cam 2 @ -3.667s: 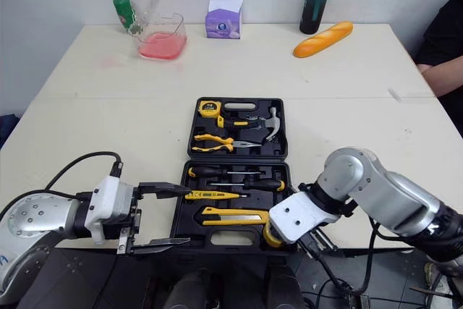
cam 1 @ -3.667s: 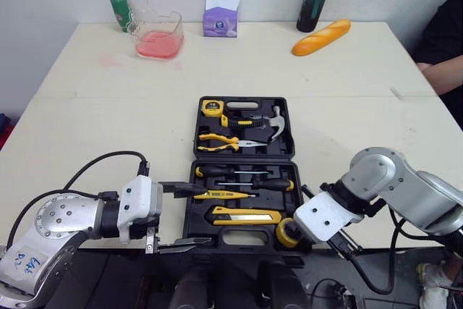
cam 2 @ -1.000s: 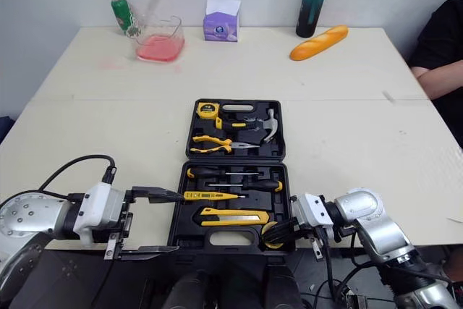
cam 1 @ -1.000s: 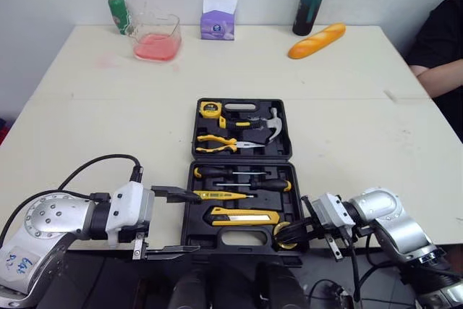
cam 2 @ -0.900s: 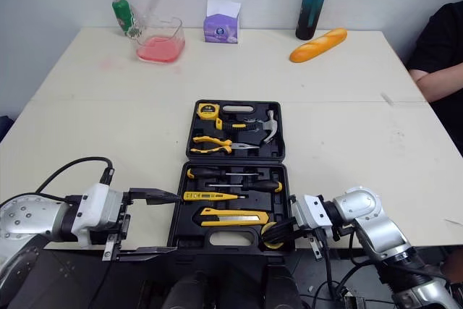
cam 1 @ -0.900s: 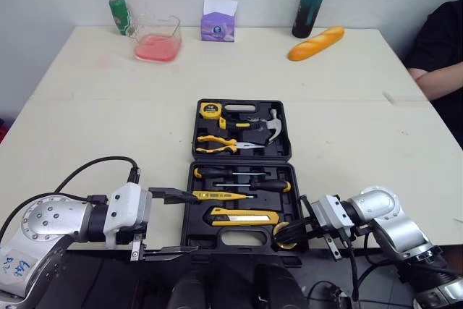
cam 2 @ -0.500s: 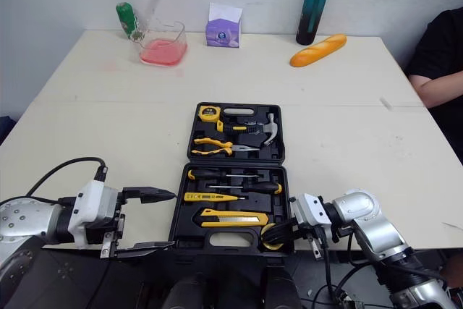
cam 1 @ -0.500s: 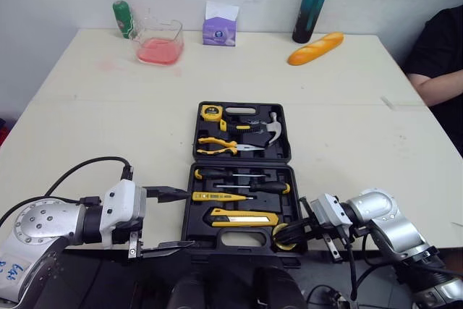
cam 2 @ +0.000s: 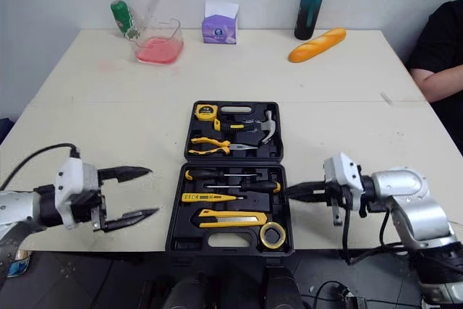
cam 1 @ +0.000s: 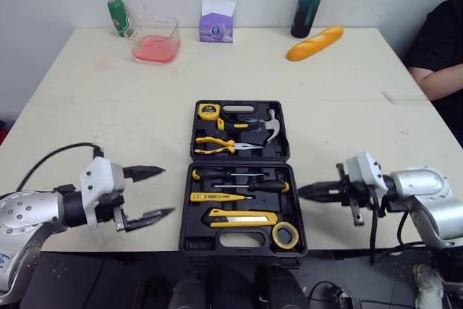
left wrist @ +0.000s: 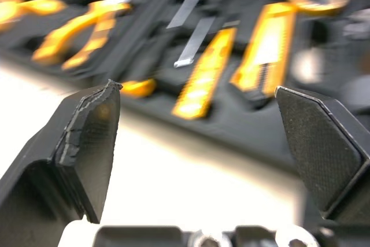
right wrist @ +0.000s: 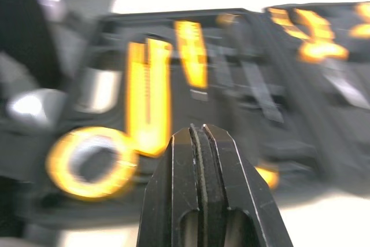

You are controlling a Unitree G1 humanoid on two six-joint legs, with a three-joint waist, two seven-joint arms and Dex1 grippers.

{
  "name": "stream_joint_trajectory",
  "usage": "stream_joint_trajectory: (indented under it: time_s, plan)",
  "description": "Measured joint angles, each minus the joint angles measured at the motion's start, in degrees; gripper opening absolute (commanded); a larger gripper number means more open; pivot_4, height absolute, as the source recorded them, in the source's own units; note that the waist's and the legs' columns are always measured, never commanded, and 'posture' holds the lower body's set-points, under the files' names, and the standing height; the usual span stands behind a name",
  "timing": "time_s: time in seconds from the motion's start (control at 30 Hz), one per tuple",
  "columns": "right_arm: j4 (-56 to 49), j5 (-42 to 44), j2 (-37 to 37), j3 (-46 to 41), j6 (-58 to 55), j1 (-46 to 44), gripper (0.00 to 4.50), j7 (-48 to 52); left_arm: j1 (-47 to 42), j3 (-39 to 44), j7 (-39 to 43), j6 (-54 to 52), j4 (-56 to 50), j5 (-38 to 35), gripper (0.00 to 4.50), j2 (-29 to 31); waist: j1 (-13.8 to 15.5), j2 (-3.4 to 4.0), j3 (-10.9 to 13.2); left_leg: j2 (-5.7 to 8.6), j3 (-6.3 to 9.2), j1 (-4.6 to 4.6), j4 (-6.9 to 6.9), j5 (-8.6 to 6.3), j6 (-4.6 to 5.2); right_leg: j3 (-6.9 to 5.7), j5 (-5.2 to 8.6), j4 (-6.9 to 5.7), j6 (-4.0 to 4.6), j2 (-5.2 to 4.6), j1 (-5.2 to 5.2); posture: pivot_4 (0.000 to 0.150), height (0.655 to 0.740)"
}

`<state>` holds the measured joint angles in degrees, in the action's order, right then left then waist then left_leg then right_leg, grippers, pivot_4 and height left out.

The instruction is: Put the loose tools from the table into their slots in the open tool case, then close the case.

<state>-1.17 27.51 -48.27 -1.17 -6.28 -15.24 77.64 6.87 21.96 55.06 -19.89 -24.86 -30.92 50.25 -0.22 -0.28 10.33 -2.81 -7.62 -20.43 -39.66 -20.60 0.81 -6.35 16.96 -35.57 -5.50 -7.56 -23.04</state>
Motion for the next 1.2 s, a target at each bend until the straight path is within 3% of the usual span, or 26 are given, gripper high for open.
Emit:
stream_joint_trajectory:
  time_s: [0.1, 0.33, 0.37, 0.6, 0.8, 1.2]
  plan:
    - [4.79, -3.47, -0.38, -1.4, 0.57, -2.77, 0.0, -3.22, -1.96, 0.24, -1.91, 2.82, 4.61, 2.85, 3.65, -1.74, -0.01, 0.0, 0.0, 0.05, -0.25, -0.14, 0.05, 0.02, 0.08, 0.1, -0.02, -0.08, -0.04, 0.03, -0.31, 0.15, 0.74]
    - [13.4, -10.64, 1.3, -0.91, 3.45, -7.2, 0.0, -9.07, -8.9, -4.72, -7.06, -0.55, 11.19, 5.96, 0.23, -4.21, 0.0, -0.02, 0.01, 0.09, -0.59, -0.23, 0.05, 0.09, 0.19, 0.19, -0.1, -0.09, -0.18, 0.11, -0.53, 0.15, 0.74]
    - [14.14, -11.52, 1.95, -0.24, 3.79, -7.62, 0.0, -9.85, -9.95, -5.85, -7.84, -0.9, 11.87, 6.61, 0.08, -4.78, -0.04, -0.02, 0.01, 0.09, -0.63, -0.23, 0.04, 0.09, 0.2, 0.23, -0.13, -0.1, -0.23, 0.11, -0.54, 0.15, 0.74]
    - [14.04, -15.38, 8.32, 3.99, 0.89, -7.29, 0.0, -15.15, -13.86, -14.28, -13.12, -4.57, 12.56, 10.4, 0.08, -10.19, -0.44, -0.02, 0.01, 0.06, -0.73, -0.26, 0.06, 0.1, 0.22, 0.32, -0.17, -0.28, -0.31, 0.15, -0.6, 0.15, 0.74]
    - [12.06, -16.21, 9.35, 5.51, -2.13, -7.55, 0.0, -16.66, -18.53, -17.8, -17.85, -4.62, 17.23, 15.26, 0.08, -14.11, -0.38, -0.07, 0.0, 0.1, -0.73, -0.25, 0.03, 0.14, 0.28, 0.33, -0.2, -0.28, -0.37, 0.12, -0.59, 0.15, 0.74]
    - [15.36, -17.34, 12.98, 5.91, -2.38, -10.91, 0.0, -17.72, -21.95, -22.19, -16.69, -7.49, 18.82, 16.1, 0.08, -17.04, -0.94, -0.07, 0.0, 0.13, -0.74, -0.29, 0.03, 0.16, 0.32, 0.31, -0.22, -0.29, -0.4, 0.11, -0.6, 0.15, 0.74]
